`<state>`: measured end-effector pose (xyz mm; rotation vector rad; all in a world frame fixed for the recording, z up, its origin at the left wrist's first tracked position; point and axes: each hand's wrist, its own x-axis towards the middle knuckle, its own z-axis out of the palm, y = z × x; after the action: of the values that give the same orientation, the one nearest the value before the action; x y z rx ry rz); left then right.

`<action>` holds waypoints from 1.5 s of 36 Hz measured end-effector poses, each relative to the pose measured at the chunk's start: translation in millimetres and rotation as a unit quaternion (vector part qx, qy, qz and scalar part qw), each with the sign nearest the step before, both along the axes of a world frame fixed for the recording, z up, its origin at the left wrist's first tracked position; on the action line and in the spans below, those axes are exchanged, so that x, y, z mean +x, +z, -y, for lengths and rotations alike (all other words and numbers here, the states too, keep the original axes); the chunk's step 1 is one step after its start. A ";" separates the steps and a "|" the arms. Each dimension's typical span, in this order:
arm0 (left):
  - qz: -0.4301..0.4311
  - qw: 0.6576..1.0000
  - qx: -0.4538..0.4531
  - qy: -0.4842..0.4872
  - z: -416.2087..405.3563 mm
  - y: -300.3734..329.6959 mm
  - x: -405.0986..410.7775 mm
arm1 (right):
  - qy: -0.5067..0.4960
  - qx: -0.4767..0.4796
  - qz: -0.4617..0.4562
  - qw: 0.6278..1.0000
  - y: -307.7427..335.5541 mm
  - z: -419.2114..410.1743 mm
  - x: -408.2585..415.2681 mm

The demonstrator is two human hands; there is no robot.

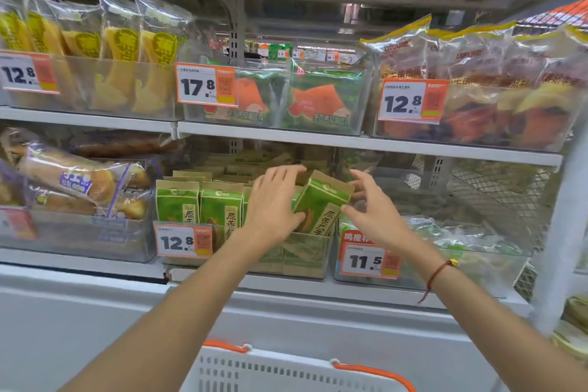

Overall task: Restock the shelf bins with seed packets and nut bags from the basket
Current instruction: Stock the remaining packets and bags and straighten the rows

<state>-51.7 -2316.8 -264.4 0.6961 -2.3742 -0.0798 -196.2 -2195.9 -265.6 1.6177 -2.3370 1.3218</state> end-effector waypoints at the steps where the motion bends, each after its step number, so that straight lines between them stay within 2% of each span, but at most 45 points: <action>1: -0.024 0.999 -0.027 -0.001 -0.5 -0.9 0.4 | -0.003 0.004 -0.014 1.000 -2.4 0.6 0.4; 4: 0.003 0.995 -0.093 -0.024 2.5 -4.4 1.9 | -0.001 0.010 -0.052 0.999 -10.8 4.1 6.8; 6: 0.035 0.994 -0.099 -0.030 6.9 -7.2 2.7 | -0.004 -0.003 -0.071 0.997 -16.3 8.3 11.3; 9: 0.023 0.995 -0.098 -0.014 12.5 -7.2 4.0 | -0.049 -0.045 -0.092 0.994 -17.9 15.9 13.8; 13: 0.062 0.982 -0.177 0.010 15.6 -6.2 3.0 | -0.101 -0.063 -0.219 0.968 -19.8 24.9 16.1; 15: 0.079 0.980 -0.183 0.025 16.7 -8.4 2.3 | -0.084 -0.041 -0.269 0.959 -20.5 26.9 18.6; 18: 0.088 0.977 -0.193 0.040 18.6 -9.2 1.1 | -0.052 -0.007 -0.292 0.955 -15.4 29.2 19.2; 21: 0.077 0.977 -0.196 0.032 17.5 -3.8 1.0 | -0.049 -0.022 -0.309 0.949 -7.1 31.1 17.1; 24: 0.060 0.975 -0.209 0.032 17.3 3.4 2.8 | -0.087 -0.077 -0.359 0.926 -9.1 31.5 14.1; 27: 0.109 0.972 -0.206 0.038 19.0 0.6 3.9 | -0.131 -0.058 -0.415 0.898 -26.2 39.8 15.5; 30: 0.131 0.972 -0.190 0.037 21.0 -7.7 4.8 | -0.138 -0.028 -0.390 0.910 -33.8 46.2 19.8; 34: 0.102 0.978 -0.182 0.025 24.9 -9.5 11.2 | -0.113 0.011 -0.306 0.945 -23.3 44.7 19.9; 37: 0.075 0.988 -0.133 0.020 28.0 -14.7 18.2 | -0.102 0.006 -0.270 0.958 -24.1 40.1 22.6; 42: 0.103 0.990 -0.094 -0.006 33.3 -24.9 27.1 | -0.057 0.083 -0.315 0.944 -39.3 44.0 20.5; 47: 0.091 0.993 -0.077 -0.008 35.1 -23.6 25.4 | -0.059 0.031 -0.375 0.925 -30.5 45.5 14.0; 51: 0.086 0.994 -0.069 0.002 35.6 -28.9 20.3 | -0.055 0.093 -0.286 0.952 -21.0 56.7 23.7; 52: 0.085 0.994 -0.068 0.003 35.6 -29.4 19.2 | -0.063 0.102 -0.290 0.949 -17.8 59.6 24.0; 54: 0.085 0.994 -0.068 0.003 36.3 -28.3 18.6 | -0.085 0.099 -0.353 0.926 -11.9 62.8 22.9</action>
<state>-33.1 -2353.2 -292.7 0.6676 -2.5108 0.1481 -173.3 -2258.7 -277.5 1.5345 -2.1088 0.3649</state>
